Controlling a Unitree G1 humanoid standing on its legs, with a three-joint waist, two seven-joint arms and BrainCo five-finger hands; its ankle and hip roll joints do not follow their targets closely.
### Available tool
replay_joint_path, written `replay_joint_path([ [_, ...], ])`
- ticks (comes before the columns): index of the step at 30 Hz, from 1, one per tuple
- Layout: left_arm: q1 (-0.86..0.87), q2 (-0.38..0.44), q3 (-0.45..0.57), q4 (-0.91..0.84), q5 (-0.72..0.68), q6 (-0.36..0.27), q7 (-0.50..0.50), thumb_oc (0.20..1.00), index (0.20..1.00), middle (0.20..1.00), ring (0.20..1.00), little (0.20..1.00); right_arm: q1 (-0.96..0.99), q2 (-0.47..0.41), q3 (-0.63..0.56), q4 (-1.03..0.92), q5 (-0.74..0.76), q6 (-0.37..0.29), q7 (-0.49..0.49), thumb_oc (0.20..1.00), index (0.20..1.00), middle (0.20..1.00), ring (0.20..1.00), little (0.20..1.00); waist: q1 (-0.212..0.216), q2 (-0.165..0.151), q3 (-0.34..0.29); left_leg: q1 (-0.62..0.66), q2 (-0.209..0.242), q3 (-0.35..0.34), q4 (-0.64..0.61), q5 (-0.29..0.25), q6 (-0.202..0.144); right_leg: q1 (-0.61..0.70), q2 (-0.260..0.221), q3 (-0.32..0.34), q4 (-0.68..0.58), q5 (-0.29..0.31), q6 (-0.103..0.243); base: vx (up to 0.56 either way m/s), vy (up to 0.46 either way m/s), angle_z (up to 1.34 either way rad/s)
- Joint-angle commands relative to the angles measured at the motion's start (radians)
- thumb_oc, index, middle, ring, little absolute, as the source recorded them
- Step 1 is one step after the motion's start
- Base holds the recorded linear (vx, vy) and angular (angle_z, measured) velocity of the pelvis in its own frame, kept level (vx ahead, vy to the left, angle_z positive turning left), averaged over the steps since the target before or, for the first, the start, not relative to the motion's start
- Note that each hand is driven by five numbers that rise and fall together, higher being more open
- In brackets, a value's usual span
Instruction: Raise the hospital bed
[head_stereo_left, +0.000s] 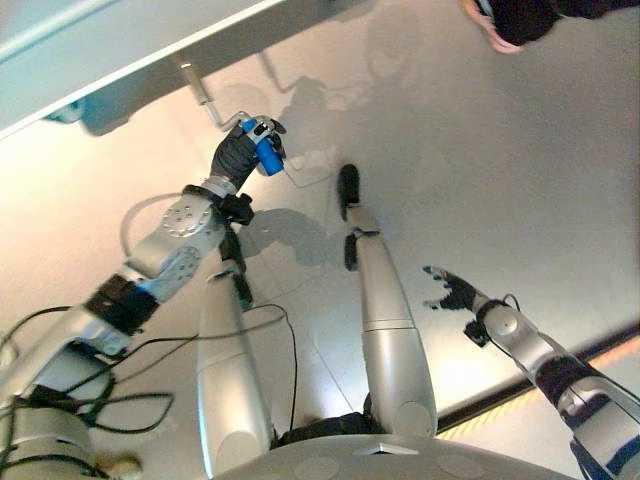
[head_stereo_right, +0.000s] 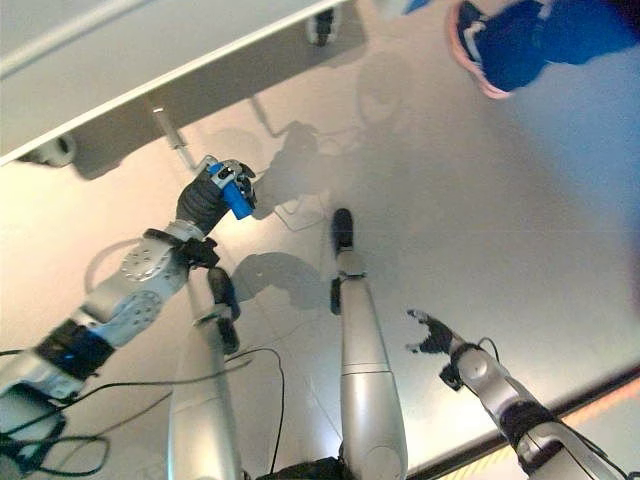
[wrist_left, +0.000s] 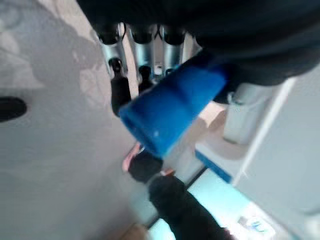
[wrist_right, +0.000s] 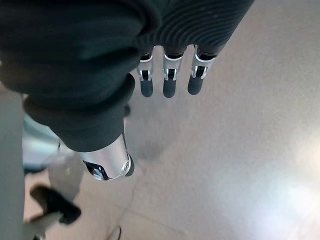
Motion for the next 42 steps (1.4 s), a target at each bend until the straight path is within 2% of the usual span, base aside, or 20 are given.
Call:
replay_joint_path([
  [1,-0.014,0.043,0.067,-0.382,0.006,-0.121,-0.166,0.2,0.2,0.2,0.2,0.2,0.087,-0.054,-0.032,0.036,-0.002,-0.01,0.015,1.0,1.0,1.0,1.0,1.0,-0.001,0.069,-0.013,0.035,0.045,-0.042,-0.11,0.177,0.014,0.054,-0.046,0.033,-0.008,-0.013,0.089,-0.02,0.026,0.26],
  [3,0.014,0.066,0.084,-0.396,-0.007,-0.123,-0.177,0.2,0.2,0.2,0.2,0.2,0.095,-0.049,-0.034,0.046,0.003,-0.014,0.018,1.0,1.0,1.0,1.0,1.0,0.002,0.068,-0.013,0.034,0.042,-0.045,-0.104,0.174,0.015,0.061,-0.051,0.03,-0.011,-0.01,0.091,-0.02,0.037,0.23],
  [4,0.061,0.105,0.12,-0.421,-0.02,-0.129,-0.185,0.2,0.2,0.2,0.2,0.2,0.107,-0.04,-0.042,0.057,0.007,-0.016,0.024,1.0,1.0,1.0,1.0,1.0,0.013,0.069,-0.013,0.032,0.039,-0.049,-0.092,0.169,0.017,0.068,-0.059,0.026,-0.015,-0.007,0.094,-0.01,0.035,0.14],
  [6,0.064,0.105,0.123,-0.423,-0.02,-0.129,-0.185,0.2,0.2,0.2,0.2,0.2,0.106,-0.04,-0.04,0.057,0.007,-0.016,0.024,1.0,1.0,1.0,1.0,1.0,0.011,0.068,-0.013,0.032,0.039,-0.049,-0.092,0.168,0.017,0.069,-0.059,0.025,-0.015,-0.007,0.094,0.0,0.055,0.05],
  [7,0.136,0.148,0.176,-0.448,-0.031,-0.133,-0.197,0.2,0.2,0.2,0.2,0.2,0.123,-0.032,-0.044,0.07,0.011,-0.022,0.037,1.0,1.0,1.0,1.0,1.0,0.026,0.068,-0.013,0.031,0.031,-0.054,-0.076,0.162,0.019,0.091,-0.075,0.016,-0.028,-0.001,0.099,0.0,0.098,0.02],
  [11,0.178,0.163,0.209,-0.45,-0.033,-0.14,-0.2,0.2,0.2,0.2,0.2,0.2,0.129,-0.025,-0.043,0.079,0.014,-0.024,0.042,1.0,1.0,1.0,1.0,1.0,0.034,0.067,-0.013,0.033,0.027,-0.057,-0.074,0.157,0.02,0.104,-0.082,0.011,-0.04,0.003,0.104,0.01,0.065,0.05],
  [12,0.25,0.174,0.264,-0.437,-0.029,-0.143,-0.198,0.2,0.2,0.2,0.2,0.2,0.136,-0.014,-0.047,0.093,0.019,-0.026,0.05,1.0,1.0,1.0,1.0,1.0,0.046,0.065,-0.013,0.03,0.022,-0.061,-0.059,0.147,0.026,0.114,-0.09,0.004,-0.05,0.008,0.108,0.02,0.08,0.03],
  [13,0.252,0.174,0.266,-0.438,-0.029,-0.143,-0.198,0.2,0.2,0.2,0.2,0.2,0.136,-0.014,-0.046,0.093,0.019,-0.026,0.05,1.0,1.0,1.0,1.0,1.0,0.045,0.065,-0.013,0.03,0.022,-0.061,-0.059,0.147,0.026,0.114,-0.09,0.004,-0.05,0.008,0.108,0.03,0.132,-0.01],
  [16,0.345,0.159,0.349,-0.39,-0.011,-0.157,-0.173,0.2,0.2,0.2,0.2,0.2,0.145,-0.014,-0.048,0.077,0.025,-0.029,0.054,1.0,1.0,1.0,1.0,1.0,0.056,0.055,-0.013,0.01,0.015,-0.068,-0.017,0.128,0.032,0.115,-0.099,0.001,-0.053,0.006,0.111,0.02,0.081,0.02],
  [23,0.4,0.092,0.402,-0.239,0.045,-0.16,-0.106,0.2,0.2,0.2,0.2,0.2,0.133,-0.023,-0.048,0.047,0.033,-0.029,0.051,1.0,1.0,1.0,1.0,1.0,0.063,0.036,-0.013,-0.052,0.0,-0.082,0.062,0.094,0.045,0.089,-0.102,0.009,-0.05,0.006,0.115,0.03,0.084,0.02],
  [24,0.42,0.06,0.417,-0.179,0.06,-0.161,-0.087,0.2,0.2,0.2,0.2,0.2,0.14,-0.029,-0.049,0.042,0.041,-0.028,0.046,1.0,1.0,1.0,1.0,1.0,0.068,0.035,-0.013,-0.044,0.003,-0.083,0.104,0.035,0.051,0.098,-0.097,0.012,-0.025,-0.034,0.117,0.1,0.111,-0.01],
  [25,0.426,0.043,0.43,-0.153,0.078,-0.163,-0.067,0.2,0.2,0.2,0.2,0.2,0.142,-0.035,-0.053,0.026,0.038,-0.028,0.046,1.0,1.0,1.0,1.0,1.0,0.069,0.034,-0.013,-0.056,0.003,-0.084,0.121,0.032,0.053,0.091,-0.098,0.015,-0.022,-0.035,0.117,0.1,0.111,-0.11],
  [30,0.402,-0.02,0.46,-0.022,0.134,-0.155,-0.007,0.2,0.2,0.2,0.2,0.2,0.131,-0.046,-0.06,-0.016,0.039,-0.025,0.045,1.0,1.0,1.0,1.0,1.0,0.058,0.016,-0.013,-0.111,-0.005,-0.08,0.184,-0.011,0.067,0.05,-0.094,0.037,-0.02,-0.026,0.122,0.01,0.141,-0.1],
  [33,0.306,-0.053,0.46,0.106,0.17,-0.157,0.044,0.2,0.2,0.2,0.2,0.2,0.108,-0.05,-0.052,-0.034,0.043,-0.017,0.039,1.0,1.0,1.0,1.0,1.0,0.042,-0.003,-0.013,-0.161,-0.003,-0.076,0.248,-0.041,0.077,0.011,-0.09,0.053,-0.016,-0.015,0.129,0.01,0.115,-0.08],
  [36,0.219,-0.072,0.441,0.194,0.175,-0.159,0.066,0.2,0.2,0.2,0.2,0.2,0.085,-0.051,-0.039,-0.06,0.052,-0.014,0.035,1.0,1.0,1.0,1.0,1.0,0.027,-0.018,-0.013,-0.193,-0.005,-0.07,0.281,-0.063,0.083,-0.016,-0.087,0.066,-0.012,-0.008,0.134,0.01,0.081,-0.09],
  [41,0.126,-0.086,0.416,0.296,0.193,-0.147,0.096,0.2,0.2,0.2,0.2,0.2,0.074,-0.052,-0.03,-0.092,0.068,-0.01,0.036,1.0,1.0,1.0,1.0,1.0,0.007,-0.036,-0.013,-0.231,-0.008,-0.063,0.327,-0.07,0.083,-0.049,-0.082,0.086,-0.004,-0.002,0.136,0.02,0.05,-0.04],
  [42,0.067,-0.096,0.381,0.373,0.212,-0.132,0.104,0.2,0.2,0.2,0.2,0.2,0.066,-0.047,-0.013,-0.099,0.081,-0.01,0.035,1.0,1.0,1.0,1.0,1.0,-0.006,-0.044,-0.013,-0.25,-0.01,-0.055,0.35,-0.08,0.085,-0.077,-0.074,0.104,0.012,0.001,0.134,0.03,0.062,-0.04],
])
